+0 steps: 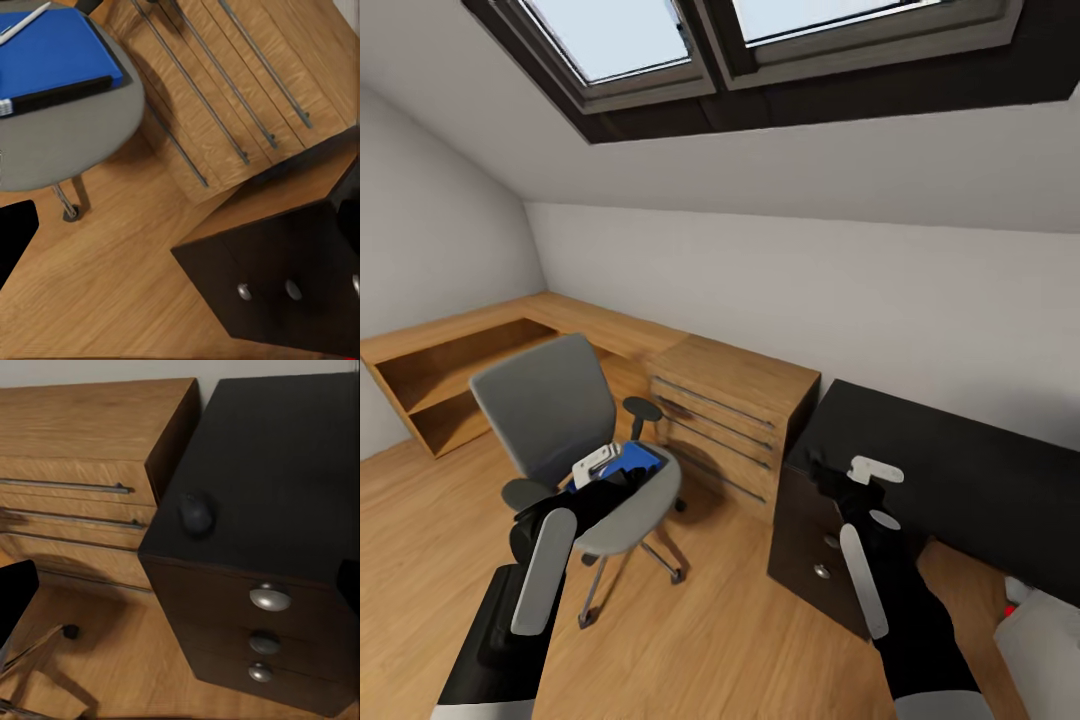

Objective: In the bedroom, organize the workspace by keeping the computer under the desk, ensuring the monitor is on the desk, placing the keyboard on the desk next to the monitor, placing the mouse on the desk next to the keyboard, moving the folder from the swivel chair onto the desk next to the mouse, stacking the notebook on top of the folder with the pen on top of the notebook, and positioning the swivel chair next to the desk.

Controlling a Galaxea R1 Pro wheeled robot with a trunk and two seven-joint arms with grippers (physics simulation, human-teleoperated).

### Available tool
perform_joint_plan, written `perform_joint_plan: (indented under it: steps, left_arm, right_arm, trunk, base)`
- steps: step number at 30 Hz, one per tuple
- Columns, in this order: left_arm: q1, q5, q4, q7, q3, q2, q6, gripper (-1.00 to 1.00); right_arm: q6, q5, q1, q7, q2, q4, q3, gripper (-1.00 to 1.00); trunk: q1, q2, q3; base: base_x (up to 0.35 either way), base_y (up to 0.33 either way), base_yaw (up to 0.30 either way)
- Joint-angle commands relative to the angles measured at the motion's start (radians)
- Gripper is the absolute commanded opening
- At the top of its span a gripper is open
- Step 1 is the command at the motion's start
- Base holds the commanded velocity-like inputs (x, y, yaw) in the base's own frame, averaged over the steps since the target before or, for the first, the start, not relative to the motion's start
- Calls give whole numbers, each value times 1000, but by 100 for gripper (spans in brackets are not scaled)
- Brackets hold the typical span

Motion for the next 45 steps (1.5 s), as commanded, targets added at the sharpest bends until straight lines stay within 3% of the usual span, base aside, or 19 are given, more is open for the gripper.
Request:
perform_joint_plan:
  steps: [1, 19, 45]
  left_arm:
    - [-1, 11, -1, 9, 1, 0, 3, 100]
    - [-1, 9, -1, 10, 0, -2, 3, 100]
    - [-1, 9, -1, 10, -2, -3, 3, 100]
  right_arm:
    - [3, -10, -1, -6, 1, -1, 0, 100]
    - [-1, -7, 1, -3, -1, 6, 0, 100]
    - [-4, -3, 1, -5, -1, 7, 0, 100]
  trunk:
    - [0, -1, 0]
    - [0, -1, 20]
    - [0, -1, 50]
  base:
    - [-216, 249, -209]
    - [-251, 224, -213]
    - [-332, 10, -214]
